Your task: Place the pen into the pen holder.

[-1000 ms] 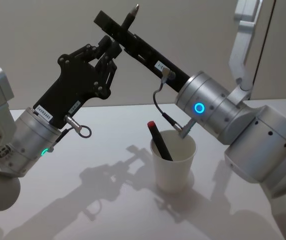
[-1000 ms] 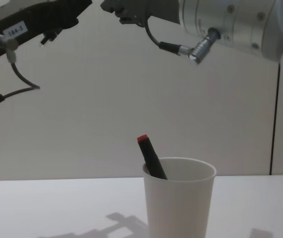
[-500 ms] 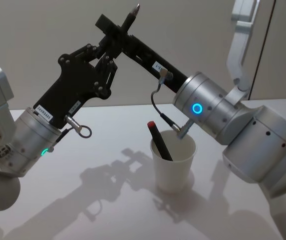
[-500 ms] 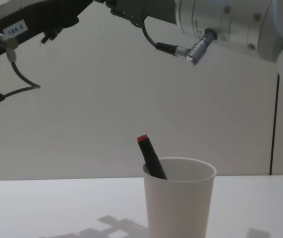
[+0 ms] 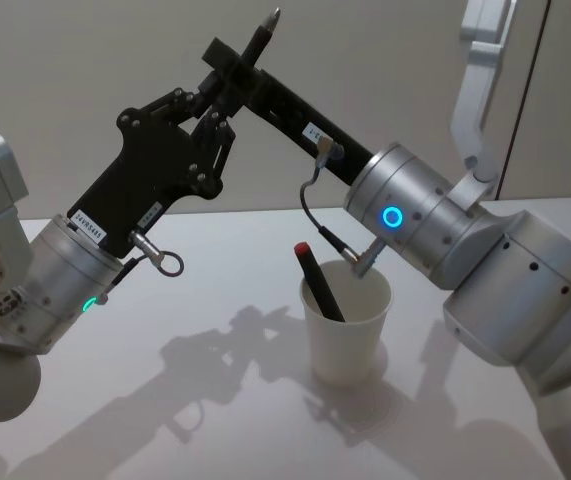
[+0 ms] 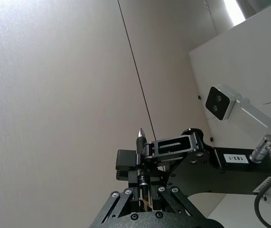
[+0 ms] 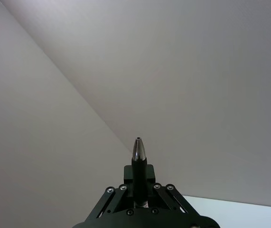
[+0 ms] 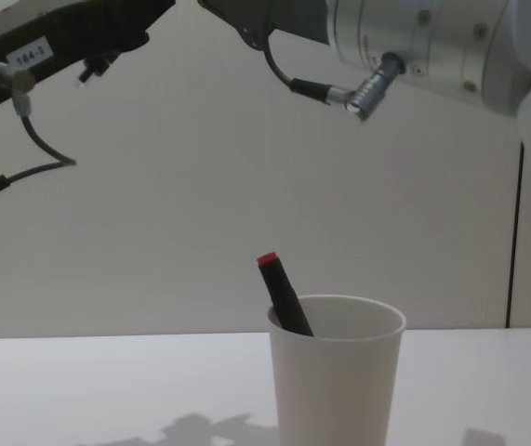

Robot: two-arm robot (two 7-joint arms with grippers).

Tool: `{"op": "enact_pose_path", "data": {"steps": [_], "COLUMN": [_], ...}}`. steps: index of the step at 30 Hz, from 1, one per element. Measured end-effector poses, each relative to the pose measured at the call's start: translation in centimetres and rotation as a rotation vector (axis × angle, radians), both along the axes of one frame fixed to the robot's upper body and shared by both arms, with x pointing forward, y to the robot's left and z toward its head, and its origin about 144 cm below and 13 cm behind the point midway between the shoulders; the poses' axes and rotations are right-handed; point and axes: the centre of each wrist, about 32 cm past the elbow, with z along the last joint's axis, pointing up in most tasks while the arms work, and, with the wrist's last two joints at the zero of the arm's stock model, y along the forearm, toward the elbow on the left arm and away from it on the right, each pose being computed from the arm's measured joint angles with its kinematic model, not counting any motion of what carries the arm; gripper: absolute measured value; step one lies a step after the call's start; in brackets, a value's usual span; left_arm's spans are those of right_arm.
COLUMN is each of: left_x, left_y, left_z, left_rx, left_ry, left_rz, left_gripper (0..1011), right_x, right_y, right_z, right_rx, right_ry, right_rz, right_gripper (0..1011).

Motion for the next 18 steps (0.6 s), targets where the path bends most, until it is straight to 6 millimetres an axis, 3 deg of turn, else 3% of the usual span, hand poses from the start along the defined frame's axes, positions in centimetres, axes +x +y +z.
{"op": "enact_pose_path", "data": {"steps": [18], "left_x": [0.0], "left_y": [0.0], "left_z": [0.0], "left_rx": [0.0], "left_ry": [-0.001], "left_rz": [0.0], "left_gripper": [138], "right_x": [0.0], "right_y": [0.02], "right_z": [-0.01], "right_rx": [-0.001], "right_ry": [0.001], "right_rz": [0.0], "right_gripper": [121]}}
